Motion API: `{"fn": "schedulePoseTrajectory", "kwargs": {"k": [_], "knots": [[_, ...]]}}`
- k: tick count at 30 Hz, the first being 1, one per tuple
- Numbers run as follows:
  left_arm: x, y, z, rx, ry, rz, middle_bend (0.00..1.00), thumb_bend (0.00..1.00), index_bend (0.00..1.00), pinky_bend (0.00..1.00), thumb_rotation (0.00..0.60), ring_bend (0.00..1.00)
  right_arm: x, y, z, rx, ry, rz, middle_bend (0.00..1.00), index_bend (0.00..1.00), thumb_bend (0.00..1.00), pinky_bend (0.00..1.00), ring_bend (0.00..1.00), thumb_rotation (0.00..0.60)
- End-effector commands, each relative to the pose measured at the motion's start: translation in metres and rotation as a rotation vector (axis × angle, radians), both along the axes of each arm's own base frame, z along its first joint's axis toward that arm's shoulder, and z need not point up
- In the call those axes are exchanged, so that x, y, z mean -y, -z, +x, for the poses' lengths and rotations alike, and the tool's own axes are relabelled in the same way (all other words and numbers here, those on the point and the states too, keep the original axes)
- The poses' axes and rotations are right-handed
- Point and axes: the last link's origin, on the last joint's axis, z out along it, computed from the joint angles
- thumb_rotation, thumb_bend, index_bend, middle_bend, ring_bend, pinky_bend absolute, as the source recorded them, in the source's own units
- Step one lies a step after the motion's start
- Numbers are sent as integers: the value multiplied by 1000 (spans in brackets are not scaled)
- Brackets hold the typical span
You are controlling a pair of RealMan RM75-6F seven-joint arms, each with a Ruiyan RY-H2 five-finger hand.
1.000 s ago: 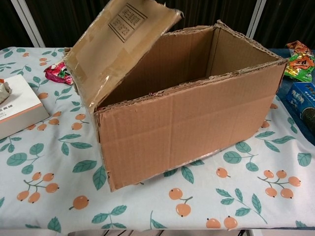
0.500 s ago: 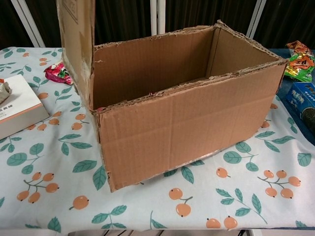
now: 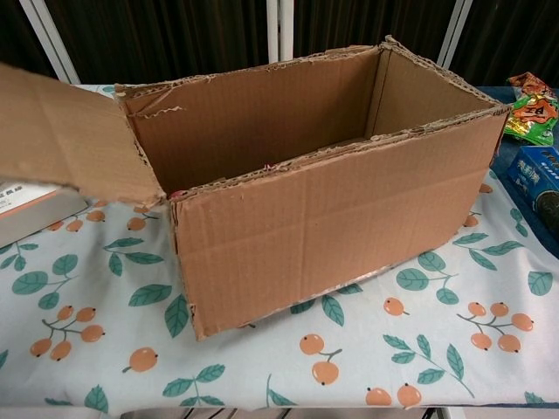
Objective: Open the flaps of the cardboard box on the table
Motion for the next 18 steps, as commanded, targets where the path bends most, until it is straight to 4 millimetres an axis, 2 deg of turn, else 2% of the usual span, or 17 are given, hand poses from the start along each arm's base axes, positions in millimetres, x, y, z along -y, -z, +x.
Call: {"fn": "schedulePoseTrajectory", "kwargs": {"k": [1, 3, 5, 6, 7, 8, 10, 11, 12, 14, 18], "knots": [[20, -14, -53, 61, -108, 102, 569, 184, 504, 154, 0, 157, -2, 1, -3, -4, 8, 3, 0, 0, 176, 0, 0, 600], [30, -18, -76, 106, -162, 160, 557, 131, 458, 154, 0, 157, -4, 1, -5, -6, 16, 5, 0, 0, 176, 0, 0, 600], [43, -23, -104, 132, -225, 242, 499, 110, 400, 153, 0, 155, -7, 1, -9, -16, 31, 10, 0, 0, 176, 0, 0, 600], [49, -23, -115, 128, -245, 280, 409, 104, 340, 154, 1, 143, -9, 1, -12, -31, 45, 13, 0, 0, 176, 0, 0, 600], [58, -23, -127, 110, -258, 333, 279, 103, 256, 155, 17, 124, -11, 2, -16, -65, 71, 20, 0, 0, 176, 0, 0, 600], [65, -22, -135, 93, -261, 367, 226, 103, 221, 156, 34, 114, -14, 2, -21, -104, 98, 28, 0, 0, 176, 0, 0, 600], [81, -16, -153, 39, -265, 424, 93, 105, 111, 158, 150, 80, -20, 4, -32, -234, 182, 41, 0, 0, 176, 0, 0, 600], [88, -13, -159, 10, -273, 435, 73, 106, 84, 158, 189, 69, -23, 5, -37, -291, 223, 46, 0, 0, 176, 0, 0, 600], [94, -9, -165, -21, -282, 440, 66, 107, 71, 158, 197, 64, -26, 7, -41, -341, 263, 50, 0, 0, 176, 0, 0, 600], [105, -2, -176, -77, -298, 440, 66, 107, 56, 157, 201, 57, -32, 11, -49, -407, 341, 62, 0, 0, 176, 0, 0, 600], [121, 10, -188, -172, -276, 442, 66, 105, 53, 156, 205, 42, -39, 16, -58, -430, 402, 64, 0, 0, 176, 0, 0, 600]]}}
